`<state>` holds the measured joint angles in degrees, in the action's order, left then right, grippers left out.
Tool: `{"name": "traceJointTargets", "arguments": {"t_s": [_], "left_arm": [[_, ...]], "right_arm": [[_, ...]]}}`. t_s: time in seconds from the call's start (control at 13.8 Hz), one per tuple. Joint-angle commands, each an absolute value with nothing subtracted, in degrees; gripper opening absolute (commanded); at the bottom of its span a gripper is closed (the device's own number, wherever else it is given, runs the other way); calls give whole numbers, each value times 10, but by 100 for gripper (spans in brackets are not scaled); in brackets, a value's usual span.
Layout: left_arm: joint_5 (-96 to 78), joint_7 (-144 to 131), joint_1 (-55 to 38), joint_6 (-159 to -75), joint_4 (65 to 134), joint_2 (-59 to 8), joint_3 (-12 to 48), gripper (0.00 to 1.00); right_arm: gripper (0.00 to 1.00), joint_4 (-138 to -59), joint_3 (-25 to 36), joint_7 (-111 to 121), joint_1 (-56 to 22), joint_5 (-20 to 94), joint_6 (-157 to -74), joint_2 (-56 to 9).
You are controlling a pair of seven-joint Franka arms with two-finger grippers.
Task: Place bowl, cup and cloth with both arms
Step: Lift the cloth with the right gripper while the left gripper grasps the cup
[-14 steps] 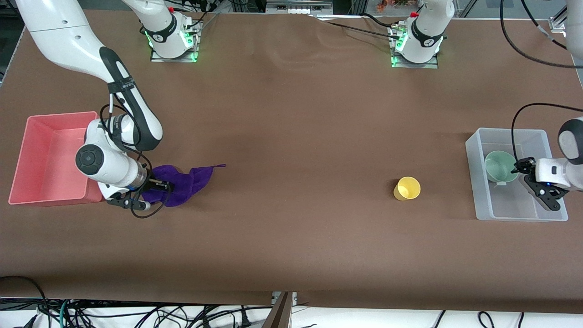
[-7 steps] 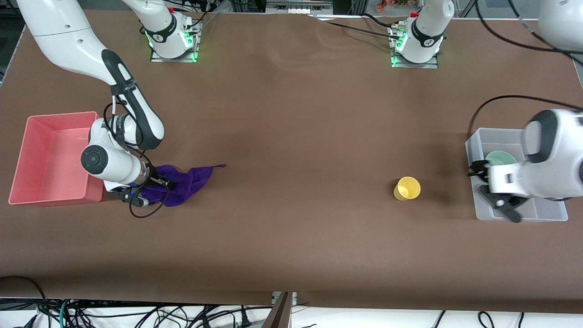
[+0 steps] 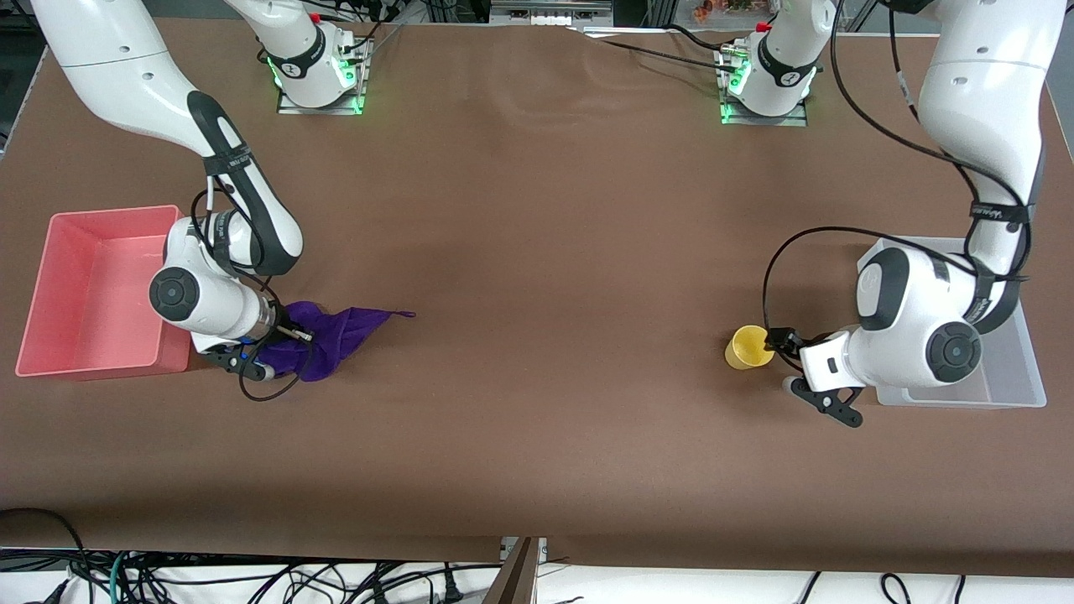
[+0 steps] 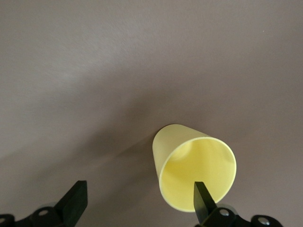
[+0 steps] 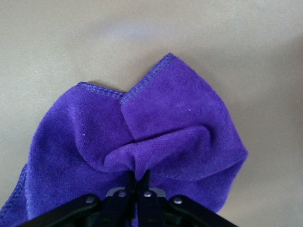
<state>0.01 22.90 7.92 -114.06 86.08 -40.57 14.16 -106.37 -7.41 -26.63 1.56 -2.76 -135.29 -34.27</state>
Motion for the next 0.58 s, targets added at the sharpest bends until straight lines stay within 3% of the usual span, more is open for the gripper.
{"name": "traceJointTargets", "arguments": {"t_s": [0.0, 0.22, 0.29, 0.51], "left_arm": [[-18, 222, 71, -1167, 881, -408, 139, 76], [-18, 215, 62, -1213, 898, -420, 139, 10], [-17, 205, 62, -1213, 898, -419, 139, 0], [-11, 200, 60, -1205, 893, -408, 139, 0]], "right_arm": [[0, -1045, -73, -243, 17, -28, -1326, -327], [0, -915, -65, -168, 19, -28, -1142, -316], [0, -861, -51, -122, 19, -28, -1071, -312], [0, -716, 13, 57, 19, -28, -878, -310]]}}
